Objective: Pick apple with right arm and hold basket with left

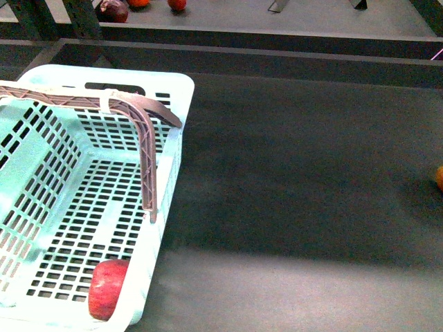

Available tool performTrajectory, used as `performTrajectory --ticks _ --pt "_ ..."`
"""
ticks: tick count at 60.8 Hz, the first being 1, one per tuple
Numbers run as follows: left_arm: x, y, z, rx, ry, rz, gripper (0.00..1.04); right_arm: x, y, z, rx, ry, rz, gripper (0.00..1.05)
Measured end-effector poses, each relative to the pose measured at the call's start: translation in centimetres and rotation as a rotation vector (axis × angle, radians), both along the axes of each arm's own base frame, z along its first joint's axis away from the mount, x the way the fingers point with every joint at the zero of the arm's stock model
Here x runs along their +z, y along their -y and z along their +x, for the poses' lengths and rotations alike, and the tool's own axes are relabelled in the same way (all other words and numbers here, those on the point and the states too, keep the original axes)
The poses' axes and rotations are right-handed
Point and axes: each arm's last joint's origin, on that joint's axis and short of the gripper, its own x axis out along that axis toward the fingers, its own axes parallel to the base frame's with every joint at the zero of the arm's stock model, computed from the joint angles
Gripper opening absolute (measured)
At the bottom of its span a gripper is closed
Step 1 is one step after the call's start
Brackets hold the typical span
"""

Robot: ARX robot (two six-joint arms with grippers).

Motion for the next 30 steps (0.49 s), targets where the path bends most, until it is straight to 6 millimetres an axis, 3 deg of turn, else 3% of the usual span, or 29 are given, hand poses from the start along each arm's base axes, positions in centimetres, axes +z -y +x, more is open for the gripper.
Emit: performTrajectory --ticks 30 --pt "0.00 0.00 0.00 0.000 0.000 0.000 0.03 0.00 0.00 0.00 0.000 0.000 0.000 0.96"
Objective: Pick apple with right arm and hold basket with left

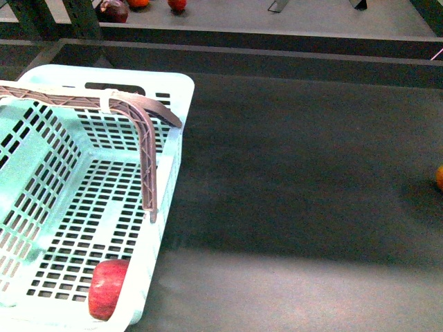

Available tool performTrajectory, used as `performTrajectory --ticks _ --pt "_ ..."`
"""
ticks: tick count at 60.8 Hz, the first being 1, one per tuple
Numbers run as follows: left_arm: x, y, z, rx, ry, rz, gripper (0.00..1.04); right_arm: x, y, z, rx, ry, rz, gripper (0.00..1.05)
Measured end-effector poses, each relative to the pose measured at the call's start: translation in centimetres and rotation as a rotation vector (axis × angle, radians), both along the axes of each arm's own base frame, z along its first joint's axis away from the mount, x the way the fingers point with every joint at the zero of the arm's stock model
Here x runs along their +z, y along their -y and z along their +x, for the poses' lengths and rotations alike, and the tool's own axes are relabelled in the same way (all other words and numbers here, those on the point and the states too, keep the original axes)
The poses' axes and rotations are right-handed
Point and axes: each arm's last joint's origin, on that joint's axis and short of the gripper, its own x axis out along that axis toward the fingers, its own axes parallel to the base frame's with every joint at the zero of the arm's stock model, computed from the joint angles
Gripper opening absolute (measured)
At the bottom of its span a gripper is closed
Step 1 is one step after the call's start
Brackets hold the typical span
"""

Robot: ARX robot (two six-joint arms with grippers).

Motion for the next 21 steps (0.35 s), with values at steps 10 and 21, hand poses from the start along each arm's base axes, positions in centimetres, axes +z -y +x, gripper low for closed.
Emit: performTrajectory --ticks 10,21 --pt "0.00 0.00 0.00 0.000 0.000 0.000 0.39 0.00 0.00 0.00 0.000 0.000 0.000 0.96" --pt "0.00 0.00 0.00 0.000 0.000 0.000 0.80 0.00 0.00 0.00 0.000 0.000 0.000 0.96"
